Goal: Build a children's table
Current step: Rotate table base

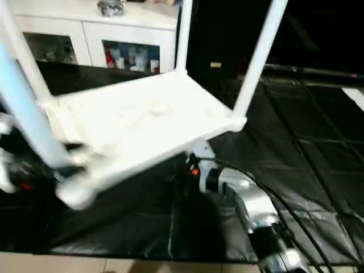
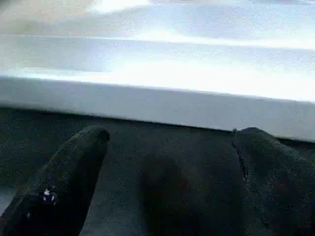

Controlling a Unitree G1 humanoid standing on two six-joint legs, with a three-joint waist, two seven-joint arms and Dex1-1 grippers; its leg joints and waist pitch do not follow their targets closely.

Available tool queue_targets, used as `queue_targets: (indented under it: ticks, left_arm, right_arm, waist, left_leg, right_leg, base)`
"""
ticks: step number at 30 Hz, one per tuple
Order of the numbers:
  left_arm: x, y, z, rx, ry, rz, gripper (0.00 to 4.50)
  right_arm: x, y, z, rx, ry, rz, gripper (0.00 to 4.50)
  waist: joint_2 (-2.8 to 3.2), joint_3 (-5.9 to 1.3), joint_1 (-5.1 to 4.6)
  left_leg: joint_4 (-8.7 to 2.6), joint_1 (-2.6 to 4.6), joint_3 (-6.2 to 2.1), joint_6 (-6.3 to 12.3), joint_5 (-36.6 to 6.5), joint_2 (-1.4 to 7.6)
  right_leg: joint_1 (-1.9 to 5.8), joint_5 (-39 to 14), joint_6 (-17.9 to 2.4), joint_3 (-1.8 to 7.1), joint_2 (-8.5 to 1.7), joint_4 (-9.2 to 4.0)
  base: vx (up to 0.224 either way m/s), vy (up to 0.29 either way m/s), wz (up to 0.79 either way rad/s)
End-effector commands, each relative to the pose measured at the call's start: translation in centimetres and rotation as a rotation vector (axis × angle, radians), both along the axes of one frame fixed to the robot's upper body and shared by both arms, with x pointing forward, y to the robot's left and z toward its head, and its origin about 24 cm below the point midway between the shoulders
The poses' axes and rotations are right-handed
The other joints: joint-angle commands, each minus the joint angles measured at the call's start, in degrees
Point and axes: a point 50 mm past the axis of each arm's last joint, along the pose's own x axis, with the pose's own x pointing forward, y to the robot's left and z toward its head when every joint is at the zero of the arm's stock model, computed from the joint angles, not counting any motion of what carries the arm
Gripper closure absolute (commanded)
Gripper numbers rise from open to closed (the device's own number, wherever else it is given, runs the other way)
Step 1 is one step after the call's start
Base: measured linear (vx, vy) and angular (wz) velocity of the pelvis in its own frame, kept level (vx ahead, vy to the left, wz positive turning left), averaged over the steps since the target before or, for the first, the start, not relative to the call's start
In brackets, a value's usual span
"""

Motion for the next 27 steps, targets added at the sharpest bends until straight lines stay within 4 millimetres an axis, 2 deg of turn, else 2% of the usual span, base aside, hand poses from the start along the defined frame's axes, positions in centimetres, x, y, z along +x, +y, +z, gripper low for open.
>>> queue_targets:
  ticks: [1,2,3,4,5,6,7,11,12,13,14,15,18,21,22,23,25,27]
  left_arm:
    - [-0.4,-1.9,0.5,-0.029,-0.006,-0.077,0.05]
    - [-0.6,-2.8,0.6,-0.053,-0.003,-0.109,0.05]
    - [-0.9,-4.2,0.8,-0.091,0.002,-0.149,0.05]
    - [-0.9,-4.8,0.9,-0.107,0.004,-0.163,0.05]
    - [-1.2,-5.9,1.1,-0.150,0.016,-0.193,0.05]
    - [-1.3,-6.1,1.2,-0.154,0.017,-0.198,0.05]
    - [-1.5,-7.1,1.2,-0.182,0.022,-0.224,0.05]
    - [-1.2,-10.3,1.1,-0.248,0.024,-0.240,0.05]
    - [-1.2,-10.3,1.1,-0.248,0.024,-0.240,0.05]
    - [-1.2,-10.6,1.1,-0.256,0.026,-0.242,0.05]
    - [-1.2,-10.7,1.1,-0.256,0.024,-0.240,0.05]
    - [-0.8,-11.4,1.0,-0.253,0.010,-0.219,0.05]
    - [0.0,-12.2,0.9,-0.249,-0.016,-0.181,0.05]
    - [1.5,-13.0,1.0,-0.244,-0.050,-0.109,0.05]
    - [2.7,-13.4,1.0,-0.216,-0.086,-0.055,0.05]
    - [3.1,-13.5,1.1,-0.206,-0.103,-0.035,0.05]
    - [4.3,-13.5,1.3,-0.184,-0.150,0.019,0.05]
    - [5.1,-13.3,1.5,-0.176,-0.175,0.062,0.05]
  right_arm:
    - [0.9,-0.7,0.3,-0.042,-0.028,-0.104,0.00]
    - [1.2,-0.8,0.1,-0.066,-0.035,-0.138,0.00]
    - [1.6,-0.8,-0.1,-0.095,-0.040,-0.165,0.00]
    - [1.7,-0.8,-0.2,-0.105,-0.043,-0.171,0.00]
    - [1.9,-0.5,-0.3,-0.110,-0.050,-0.181,0.00]
    - [2.0,-0.4,-0.3,-0.107,-0.051,-0.182,0.00]
    - [2.1,0.2,-0.3,-0.091,-0.054,-0.180,0.00]
    - [2.4,3.0,-0.1,-0.041,-0.076,-0.118,0.00]
    - [2.4,3.0,-0.1,-0.041,-0.076,-0.118,0.00]
    - [2.5,3.5,-0.1,-0.044,-0.082,-0.112,0.00]
    - [2.5,3.6,-0.1,-0.043,-0.083,-0.110,0.00]
    - [2.5,4.5,0.0,-0.031,-0.088,-0.097,0.00]
    - [2.5,5.7,0.1,-0.011,-0.094,-0.061,0.00]
    - [2.4,7.0,0.0,0.006,-0.090,-0.033,0.00]
    - [2.4,7.5,-0.1,0.006,-0.090,-0.024,0.00]
    - [2.4,7.6,-0.1,0.004,-0.091,-0.023,0.00]
    - [2.6,7.3,-0.2,0.006,-0.091,-0.039,0.00]
    - [2.8,6.8,-0.2,0.005,-0.095,-0.063,0.00]
  waist:
    - [1.52,-3.01,-0.43]
    - [1.40,-3.01,-0.61]
    - [1.59,-3.09,-0.62]
    - [1.60,-3.13,-0.79]
    - [1.44,-3.00,-0.89]
    - [1.36,-2.99,-1.11]
    - [1.37,-3.06,-1.23]
    - [0.89,-3.04,-2.88]
    - [0.89,-3.04,-2.88]
    - [0.83,-3.07,-3.32]
    - [0.81,-3.13,-3.45]
    - [0.66,-3.15,-3.78]
    - [0.82,-3.07,-4.23]
    - [0.87,-3.09,-4.53]
    - [0.79,-3.15,-4.56]
    - [0.90,-3.12,-4.66]
    - [0.84,-3.26,-4.57]
    - [0.95,-3.41,-4.39]
  left_leg:
    - [-4.56,0.34,0.75,-3.07,-19.66,-0.42]
    - [-4.52,0.41,0.75,-3.36,-19.41,-0.38]
    - [-4.42,0.46,0.80,-3.40,-19.39,-0.39]
    - [-4.37,0.34,0.81,-3.70,-19.10,-0.33]
    - [-4.36,0.28,0.85,-3.60,-19.50,-0.46]
    - [-4.31,0.29,0.84,-3.52,-20.19,-0.55]
    - [-4.28,0.25,0.83,-3.45,-20.38,-0.57]
    - [-4.22,-0.53,0.67,-2.67,-19.93,-0.71]
    - [-4.22,-0.53,0.67,-2.67,-19.93,-0.71]
    - [-4.20,-0.99,0.50,-2.60,-19.35,-0.81]
    - [-4.14,-0.91,0.48,-2.56,-19.25,-0.80]
    - [-4.03,-0.85,0.53,-2.36,-18.94,-0.81]
    - [-3.87,-0.63,0.59,-2.04,-19.27,-0.76]
    - [-3.87,-0.57,0.55,-1.74,-20.17,-0.80]
    - [-3.88,-0.61,0.52,-1.65,-20.12,-0.79]
    - [-3.88,-0.47,0.51,-1.49,-20.40,-0.79]
    - [-3.86,-0.61,0.48,-1.42,-19.76,-0.79]
    - [-3.78,-0.46,0.63,-1.26,-18.37,-0.63]
  right_leg:
    - [2.33,-19.33,-9.86,2.14,-2.18,-4.20]
    - [2.23,-19.35,-9.63,2.12,-2.11,-4.18]
    - [2.27,-18.98,-9.53,2.14,-2.09,-4.15]
    - [2.28,-18.19,-9.72,2.17,-2.08,-3.90]
    - [2.33,-18.52,-9.54,2.07,-1.94,-4.05]
    - [2.33,-19.55,-9.17,2.01,-1.91,-4.27]
    - [2.36,-19.80,-9.00,2.00,-1.94,-4.23]
    - [2.78,-22.64,-7.35,1.74,-1.89,-4.58]
    - [2.78,-22.64,-7.35,1.74,-1.89,-4.58]
    - [3.09,-24.59,-6.05,1.57,-1.99,-4.70]
    - [2.94,-24.85,-5.85,1.58,-2.04,-4.79]
    - [2.79,-24.69,-5.82,1.60,-1.93,-4.86]
    - [2.45,-24.27,-6.40,1.56,-1.75,-4.96]
    - [2.37,-24.42,-6.57,1.51,-1.69,-5.05]
    - [2.40,-24.30,-6.53,1.50,-1.68,-5.10]
    - [2.20,-24.29,-6.63,1.48,-1.64,-5.17]
    - [2.53,-23.93,-6.60,1.51,-1.84,-5.04]
    - [2.39,-20.25,-8.13,1.74,-1.85,-4.65]
  base:
    - [0.000,0.000,0.00]
    - [0.000,0.000,0.00]
    - [0.000,0.000,0.00]
    - [0.000,0.000,0.00]
    - [0.000,0.000,0.00]
    - [0.000,0.000,0.00]
    - [0.000,0.000,0.00]
    - [0.000,0.000,0.00]
    - [0.000,0.000,0.00]
    - [0.000,0.000,0.00]
    - [0.000,0.000,0.00]
    - [0.000,0.000,0.00]
    - [0.000,0.000,0.00]
    - [0.000,0.000,0.00]
    - [0.000,0.000,0.00]
    - [0.000,0.000,0.00]
    - [0.000,0.000,0.00]
    - [0.000,0.000,0.00]
